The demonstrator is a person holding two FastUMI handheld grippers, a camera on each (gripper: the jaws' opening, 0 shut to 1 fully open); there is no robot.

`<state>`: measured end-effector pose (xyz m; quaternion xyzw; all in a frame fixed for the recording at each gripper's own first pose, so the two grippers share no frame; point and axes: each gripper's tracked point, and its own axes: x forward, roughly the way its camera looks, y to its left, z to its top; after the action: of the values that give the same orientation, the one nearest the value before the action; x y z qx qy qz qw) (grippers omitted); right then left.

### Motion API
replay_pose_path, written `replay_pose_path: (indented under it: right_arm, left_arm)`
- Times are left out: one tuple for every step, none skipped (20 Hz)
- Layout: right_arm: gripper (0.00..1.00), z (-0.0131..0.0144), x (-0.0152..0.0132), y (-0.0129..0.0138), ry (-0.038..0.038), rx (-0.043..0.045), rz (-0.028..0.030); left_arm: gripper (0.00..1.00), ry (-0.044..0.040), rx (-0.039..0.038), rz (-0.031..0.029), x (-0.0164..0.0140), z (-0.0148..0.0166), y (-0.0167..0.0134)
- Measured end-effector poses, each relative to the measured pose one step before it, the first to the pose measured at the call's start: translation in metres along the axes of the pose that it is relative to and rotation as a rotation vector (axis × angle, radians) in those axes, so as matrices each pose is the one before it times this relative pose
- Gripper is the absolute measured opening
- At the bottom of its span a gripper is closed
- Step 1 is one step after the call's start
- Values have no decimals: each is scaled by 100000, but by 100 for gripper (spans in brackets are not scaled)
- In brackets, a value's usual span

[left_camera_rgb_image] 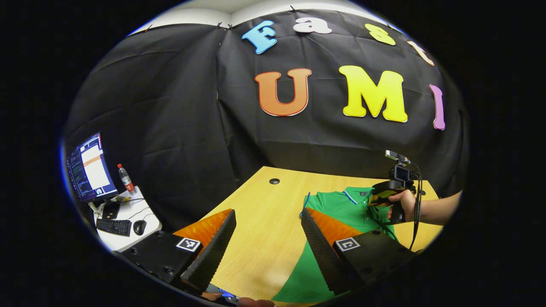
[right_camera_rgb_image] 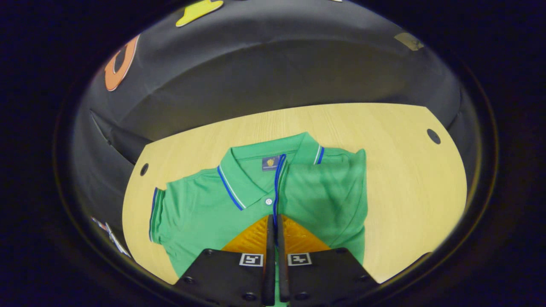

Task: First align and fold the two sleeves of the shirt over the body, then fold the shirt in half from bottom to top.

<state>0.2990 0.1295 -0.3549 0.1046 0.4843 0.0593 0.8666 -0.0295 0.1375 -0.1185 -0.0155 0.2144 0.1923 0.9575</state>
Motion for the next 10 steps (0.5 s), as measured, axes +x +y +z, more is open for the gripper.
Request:
replay_pose_path:
  right_arm:
    - [21, -67, 109, 192, -348, -835, -145]
    - [21, 9, -363, 166, -659, -640, 624]
    - [27, -159, -402, 211, -382, -466, 248]
    - [31, 1, -515, 41, -778, -213, 245]
    - [36, -65, -573, 12, -914, -162, 50]
    - [49, -33, -635, -211, -1026, -522, -194]
    - [61, -121, -727, -249, -997, -587, -388]
    - [74, -9, -946, -539, -1743, -265, -1255]
    - [87, 69, -993, -436, -1461, -666, -890]
    - [87, -162, -1036, -583, -959, -1506, -837]
  left_arm:
    - [99, 348, -242, 186, -177, -23, 310]
    - [99, -509, -340, 163, -82, 133, 193]
    - [99, -743, -561, -423, -62, 155, 50]
    - [100, -556, -453, -558, -90, 115, -14]
    - [99, -329, -370, -500, 81, 112, -21]
    - [99, -191, -362, -596, 10, 29, 65]
    - [99, -212, -100, -420, 21, 88, -75]
    - [99, 151, -225, -387, 160, 147, -38]
    - [99, 157, -636, -1629, 103, -138, -287]
    - [99, 232, -611, -1616, 277, 31, -371]
